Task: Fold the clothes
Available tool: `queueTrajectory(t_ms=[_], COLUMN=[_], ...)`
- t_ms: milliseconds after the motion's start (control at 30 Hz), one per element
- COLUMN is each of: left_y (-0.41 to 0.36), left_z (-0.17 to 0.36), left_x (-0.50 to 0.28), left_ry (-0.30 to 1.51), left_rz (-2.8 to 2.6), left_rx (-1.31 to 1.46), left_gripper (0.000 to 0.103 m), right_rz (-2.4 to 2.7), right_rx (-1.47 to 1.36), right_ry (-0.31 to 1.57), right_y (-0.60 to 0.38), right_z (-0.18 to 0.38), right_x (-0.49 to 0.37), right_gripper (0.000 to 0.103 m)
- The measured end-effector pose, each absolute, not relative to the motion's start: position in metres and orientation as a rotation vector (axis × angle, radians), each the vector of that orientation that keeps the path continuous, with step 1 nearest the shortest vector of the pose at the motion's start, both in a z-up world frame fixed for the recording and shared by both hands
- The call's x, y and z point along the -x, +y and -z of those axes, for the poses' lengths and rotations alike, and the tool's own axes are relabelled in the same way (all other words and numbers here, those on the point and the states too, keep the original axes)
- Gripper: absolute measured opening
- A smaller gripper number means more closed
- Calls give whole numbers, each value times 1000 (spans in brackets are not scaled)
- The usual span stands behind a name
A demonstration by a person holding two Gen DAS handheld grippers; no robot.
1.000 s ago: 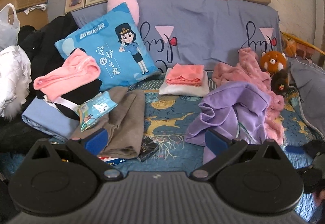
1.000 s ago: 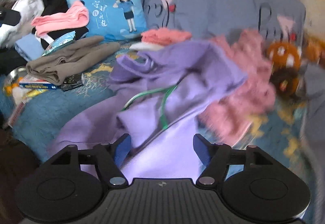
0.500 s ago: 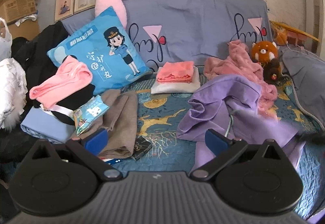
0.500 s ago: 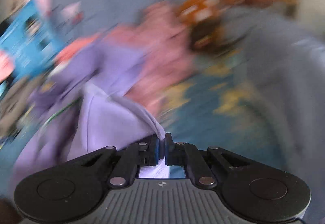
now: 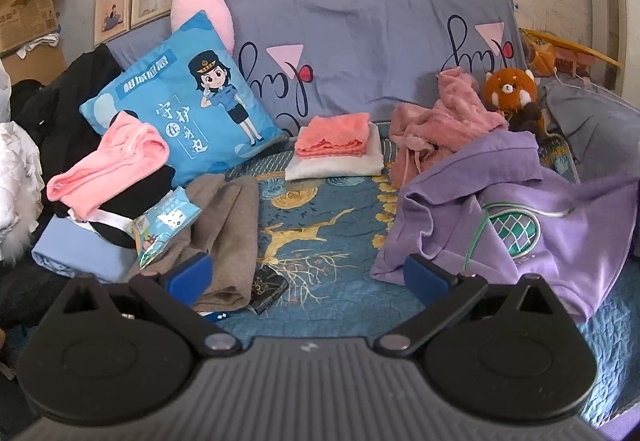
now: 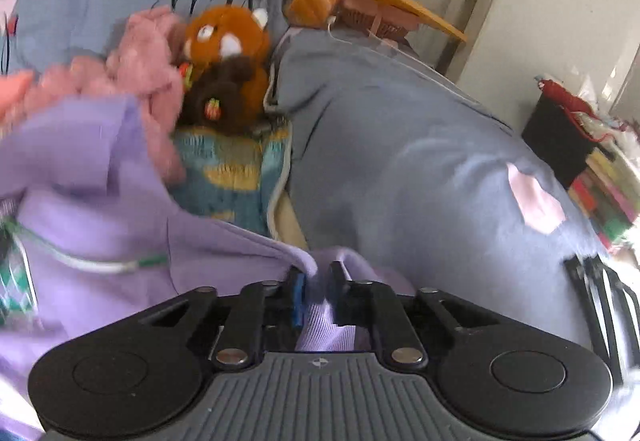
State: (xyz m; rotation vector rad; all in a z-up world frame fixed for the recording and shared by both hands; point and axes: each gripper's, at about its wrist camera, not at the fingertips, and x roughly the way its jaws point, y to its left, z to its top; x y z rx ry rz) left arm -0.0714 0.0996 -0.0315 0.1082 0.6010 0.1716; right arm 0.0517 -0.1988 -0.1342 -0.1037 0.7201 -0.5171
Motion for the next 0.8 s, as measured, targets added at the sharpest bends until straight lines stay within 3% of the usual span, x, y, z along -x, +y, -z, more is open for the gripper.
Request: queueTrajectory(t_ms=[33,100,267,467,500,533,600,800], left_y=[100,101,104,101,101,101,103,122], left_z=[32,32,36,40,40,40,39,34], left_x=[71,71,67,65,66,66,68,73], left_ry=[601,604,615,622,620,618,612,595], left_rz=[-171,-174,-174,-163,-163,-164,-170,-206], left_rx=[-110,-107,-97,-102,-103,-103,-98,-61], left_gripper=[103,103,103,103,103,103,103,103], right_rz=[540,550,146,-350,-362,-359,-413,-654], right_rx=[112,115,51,54,56,59,9,-157], right_ry=[693,633,603,770,807,846,910,926], right_y=[-189,-168,-106,-49,-44,-40,-36,-5], right_z=[138,142,159,183,187,191,191,169], right_x=[-43,-20,37,43,38,31,18,2], right_gripper=[42,51,51,53,52,41,10,8])
